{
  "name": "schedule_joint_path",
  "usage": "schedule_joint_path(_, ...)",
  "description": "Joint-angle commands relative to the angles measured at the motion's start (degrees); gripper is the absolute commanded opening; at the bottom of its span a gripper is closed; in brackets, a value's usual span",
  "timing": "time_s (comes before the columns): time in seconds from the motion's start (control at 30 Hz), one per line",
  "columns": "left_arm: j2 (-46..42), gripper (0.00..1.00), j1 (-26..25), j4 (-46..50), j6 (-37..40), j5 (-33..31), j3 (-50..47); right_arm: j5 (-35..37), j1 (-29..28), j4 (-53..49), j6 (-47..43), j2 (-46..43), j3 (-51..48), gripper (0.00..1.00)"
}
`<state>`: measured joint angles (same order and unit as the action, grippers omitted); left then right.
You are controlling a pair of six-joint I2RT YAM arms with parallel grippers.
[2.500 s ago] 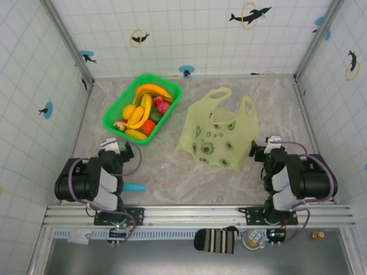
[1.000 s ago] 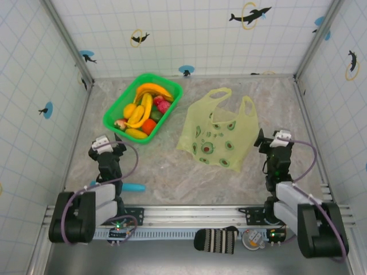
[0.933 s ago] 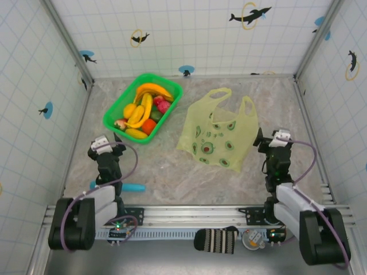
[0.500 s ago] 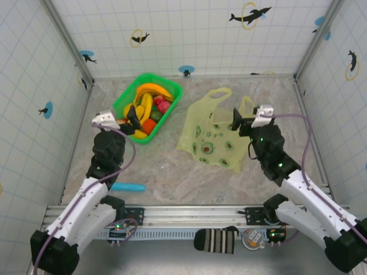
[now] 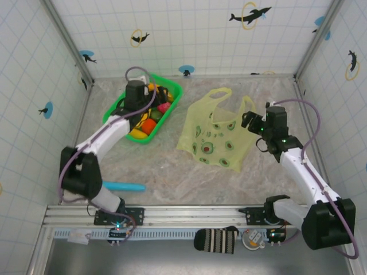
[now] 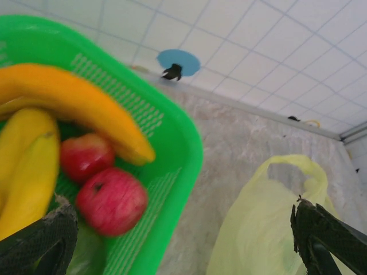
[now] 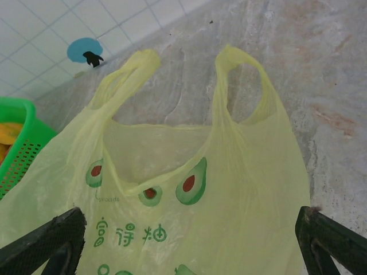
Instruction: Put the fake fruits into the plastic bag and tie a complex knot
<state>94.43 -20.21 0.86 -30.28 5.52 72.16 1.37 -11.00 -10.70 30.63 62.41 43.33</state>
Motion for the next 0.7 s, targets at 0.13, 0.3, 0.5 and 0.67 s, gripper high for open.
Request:
schedule_joint_path(0.13,30.3,0.98,-0.3,9.6,-2.3,9.2,35.5,-0.5,6.8,-2.5,7.6,5.5,-0.9,0.86)
schedule_joint_path(0.3,35.7,0.96,-0.7,7.0,-5.7,12.4,38.0,1.6,7.4,-3.3,7.0,6.2,0.3,0.86)
schedule_joint_path(0.5,35.7,0.95,-2.2,6.3,-5.5,13.0,35.9,2.9,7.6,-2.3,5.9,7.7,0.4,0.86)
schedule_joint_path(0.67,39.6,0.95,-2.9,5.3,-7.1,15.9,39.8,2.9,7.6,-1.7,7.1,11.1,1.1,0.87)
